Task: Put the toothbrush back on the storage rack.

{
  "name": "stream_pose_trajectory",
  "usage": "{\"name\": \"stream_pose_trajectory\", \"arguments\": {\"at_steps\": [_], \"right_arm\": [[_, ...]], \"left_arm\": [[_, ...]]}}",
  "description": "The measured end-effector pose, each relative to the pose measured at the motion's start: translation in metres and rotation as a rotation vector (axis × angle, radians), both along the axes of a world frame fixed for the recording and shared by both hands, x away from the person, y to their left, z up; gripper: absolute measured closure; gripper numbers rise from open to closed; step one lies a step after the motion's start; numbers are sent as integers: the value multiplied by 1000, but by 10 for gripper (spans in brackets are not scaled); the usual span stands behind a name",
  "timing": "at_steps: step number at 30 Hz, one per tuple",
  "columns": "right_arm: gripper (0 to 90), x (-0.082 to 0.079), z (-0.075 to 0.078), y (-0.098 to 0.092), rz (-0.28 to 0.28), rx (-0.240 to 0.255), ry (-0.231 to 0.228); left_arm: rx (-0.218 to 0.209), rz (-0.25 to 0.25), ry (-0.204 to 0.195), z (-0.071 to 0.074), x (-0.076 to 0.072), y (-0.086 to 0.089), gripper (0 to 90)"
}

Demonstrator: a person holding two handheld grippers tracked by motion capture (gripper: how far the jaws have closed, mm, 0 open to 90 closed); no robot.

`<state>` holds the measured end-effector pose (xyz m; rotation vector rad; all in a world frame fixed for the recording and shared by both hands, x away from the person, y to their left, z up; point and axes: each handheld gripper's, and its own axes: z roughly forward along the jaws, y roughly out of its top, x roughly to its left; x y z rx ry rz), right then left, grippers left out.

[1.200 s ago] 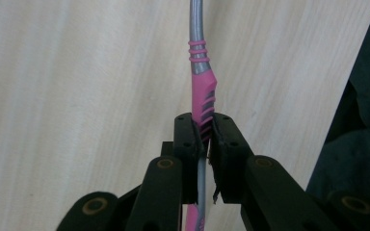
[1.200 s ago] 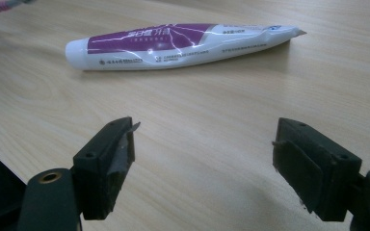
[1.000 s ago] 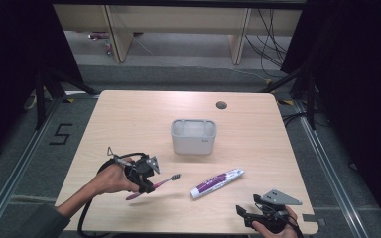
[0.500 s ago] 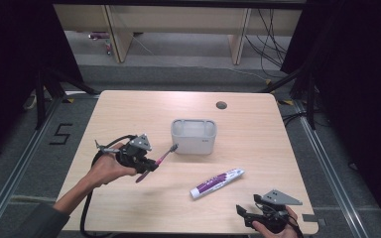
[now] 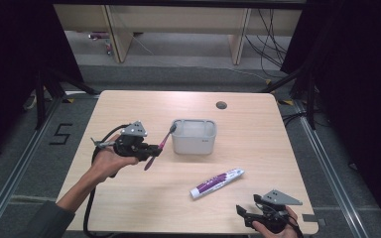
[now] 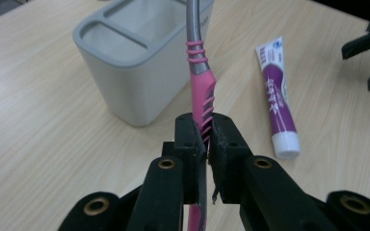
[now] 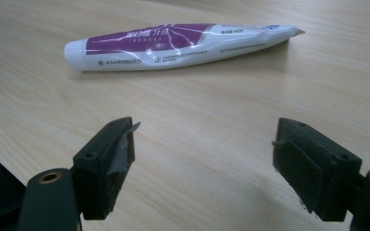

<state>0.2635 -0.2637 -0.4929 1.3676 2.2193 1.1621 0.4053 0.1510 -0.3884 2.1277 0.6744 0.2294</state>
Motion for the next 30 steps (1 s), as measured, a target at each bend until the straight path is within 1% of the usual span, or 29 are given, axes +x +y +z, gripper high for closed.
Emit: {"name": "stream_pose_trajectory", "arguments": {"at_steps": [1, 2, 3, 4, 5, 6, 7, 9, 10, 11, 13, 16, 17, 19, 21, 22, 23, 25, 26, 27, 29, 30], "right_arm": [[232, 0, 0, 0, -5, 5, 6], [232, 0, 1, 0, -10, -5, 7], [232, 0, 0, 0, -7, -4, 9], [232, 0, 0, 0, -8, -2, 0], [232, 0, 0, 0, -10, -5, 0], [232, 0, 0, 0, -10, -5, 7], [232, 0, 0, 0, -10, -3, 10], [232, 0, 0, -1, -11, -9, 2], [232, 0, 0, 0, -7, 2, 7], [232, 0, 0, 0, -8, -3, 8], [232, 0, 1, 0, -8, 9, 17], [232, 0, 0, 0, -3, 8, 19], [232, 0, 0, 0, -4, 9, 19], [232, 0, 0, 0, -4, 8, 10], [231, 0, 0, -1, 6, 1, 6], [231, -1, 1, 1, -20, 24, 29], [231, -2, 1, 1, -27, 29, 37], [231, -2, 1, 1, -24, 27, 32], [231, -1, 0, -1, -9, 18, 20], [231, 0, 0, -1, -7, 14, 12], [231, 0, 0, -1, -8, 15, 10], [231, 0, 0, -1, -9, 15, 11]], "left_arm": [[-10, -4, -2, 2, 1, 0, 816], [-19, 7, -14, 4, 1, -1, 816], [-23, 12, -17, 6, 2, -1, 816], [-34, 9, -17, 8, 3, -1, 816], [-43, 22, -35, 9, 3, -2, 816], [-50, 19, -35, 12, 3, -3, 817], [-50, 17, -43, 13, 4, -4, 816], [-71, 23, -49, 16, 7, -7, 817], [-78, 38, -64, 18, 7, -8, 817], [-88, 40, -67, 19, 8, -8, 817], [-112, 57, -81, 22, 11, -9, 817], [-133, 74, -83, 26, 16, -11, 817], [-151, 75, -82, 27, 18, -12, 816], [-146, 88, -93, 30, 21, -14, 817], [-157, 95, -103, 32, 23, -16, 817], [-158, 98, -107, 33, 24, -16, 817], [-170, 97, -105, 34, 25, -17, 817], [-186, 110, -121, 34, 27, -19, 818], [-188, 112, -124, 34, 29, -19, 818], [-194, 117, -128, 34, 29, -20, 817], [-207, 126, -128, 34, 32, -22, 817], [-208, 134, -138, 34, 33, -23, 818]]}}
